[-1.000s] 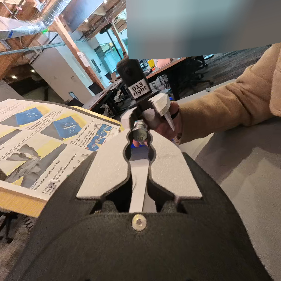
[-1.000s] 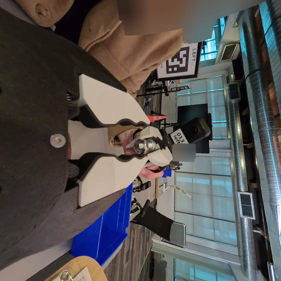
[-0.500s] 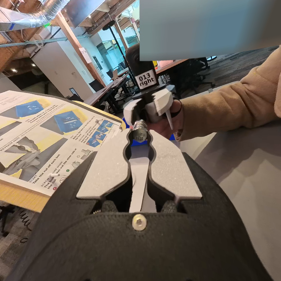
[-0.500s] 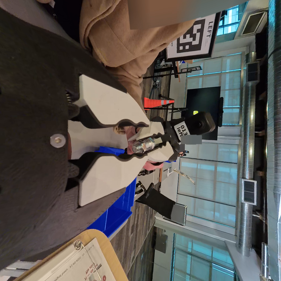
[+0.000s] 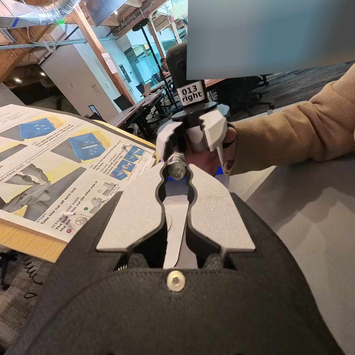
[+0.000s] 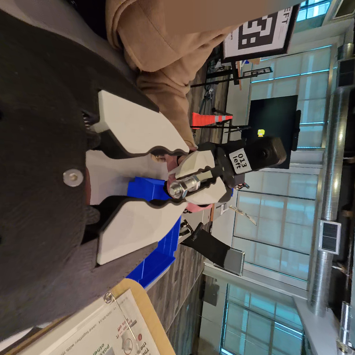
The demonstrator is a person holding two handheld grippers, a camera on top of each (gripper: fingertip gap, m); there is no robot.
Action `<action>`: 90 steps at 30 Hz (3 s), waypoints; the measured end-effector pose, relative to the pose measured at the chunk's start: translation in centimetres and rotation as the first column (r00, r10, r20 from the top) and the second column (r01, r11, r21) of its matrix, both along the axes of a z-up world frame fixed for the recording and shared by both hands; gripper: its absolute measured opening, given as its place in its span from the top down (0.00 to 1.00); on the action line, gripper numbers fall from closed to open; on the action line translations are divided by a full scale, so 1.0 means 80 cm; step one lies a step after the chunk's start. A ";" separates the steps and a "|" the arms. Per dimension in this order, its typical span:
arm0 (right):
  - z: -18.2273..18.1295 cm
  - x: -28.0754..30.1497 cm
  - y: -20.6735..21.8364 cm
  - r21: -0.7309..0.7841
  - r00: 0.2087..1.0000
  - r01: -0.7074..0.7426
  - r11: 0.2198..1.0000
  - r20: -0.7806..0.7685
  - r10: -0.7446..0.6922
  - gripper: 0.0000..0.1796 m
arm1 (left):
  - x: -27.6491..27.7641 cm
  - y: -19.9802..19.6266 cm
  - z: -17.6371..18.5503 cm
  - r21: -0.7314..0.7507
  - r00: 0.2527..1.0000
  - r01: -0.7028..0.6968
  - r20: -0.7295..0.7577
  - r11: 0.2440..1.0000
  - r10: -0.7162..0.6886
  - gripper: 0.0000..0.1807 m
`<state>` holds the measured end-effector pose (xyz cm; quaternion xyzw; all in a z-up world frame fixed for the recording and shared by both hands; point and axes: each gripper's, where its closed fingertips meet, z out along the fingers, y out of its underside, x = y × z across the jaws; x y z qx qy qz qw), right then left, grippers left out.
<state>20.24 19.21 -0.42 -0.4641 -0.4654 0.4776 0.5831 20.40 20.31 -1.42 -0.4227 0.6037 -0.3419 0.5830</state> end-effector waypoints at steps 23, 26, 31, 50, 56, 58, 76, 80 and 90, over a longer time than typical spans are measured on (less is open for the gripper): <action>0.011 0.006 -0.013 0.082 1.000 -0.005 0.997 -0.019 0.007 0.83 | -0.003 0.010 -0.002 -0.036 1.000 -0.018 0.009 0.999 0.018 0.91; 0.009 0.009 0.002 0.051 0.999 0.046 0.998 -0.023 -0.044 0.77 | -0.003 0.009 -0.001 -0.042 1.000 -0.008 0.019 0.999 0.009 0.91; -0.007 -0.001 0.008 0.050 0.998 0.062 0.997 0.027 -0.063 0.76 | 0.000 0.009 -0.004 -0.044 1.000 -0.005 0.007 0.999 0.006 0.91; -0.029 0.005 -0.024 -0.014 0.998 0.030 0.999 0.050 -0.029 0.80 | -0.024 -0.026 -0.025 -0.142 0.991 -0.021 0.126 0.990 0.039 0.91; -0.055 -0.017 -0.031 -0.069 0.998 0.027 0.997 0.056 -0.023 0.78 | -0.030 -0.044 -0.066 -0.218 0.993 0.017 0.121 0.976 0.010 0.90; -0.066 -0.024 -0.032 -0.089 0.997 0.012 0.996 0.078 -0.005 0.77 | -0.029 -0.045 -0.077 -0.224 0.994 0.014 0.107 0.975 0.010 0.90; -0.073 -0.027 -0.060 -0.062 0.987 -0.125 0.990 0.094 0.130 0.88 | -0.030 -0.037 -0.085 -0.247 0.995 -0.002 0.100 0.969 0.027 0.90; -0.066 -0.017 -0.034 -0.081 0.998 -0.017 0.997 0.064 0.023 0.82 | -0.033 -0.035 -0.082 -0.263 0.992 0.007 0.122 0.965 0.026 0.90; -0.082 -0.027 -0.037 -0.083 0.993 -0.023 0.996 0.112 0.032 0.80 | -0.031 -0.035 -0.086 -0.267 0.994 0.003 0.108 0.964 0.027 0.90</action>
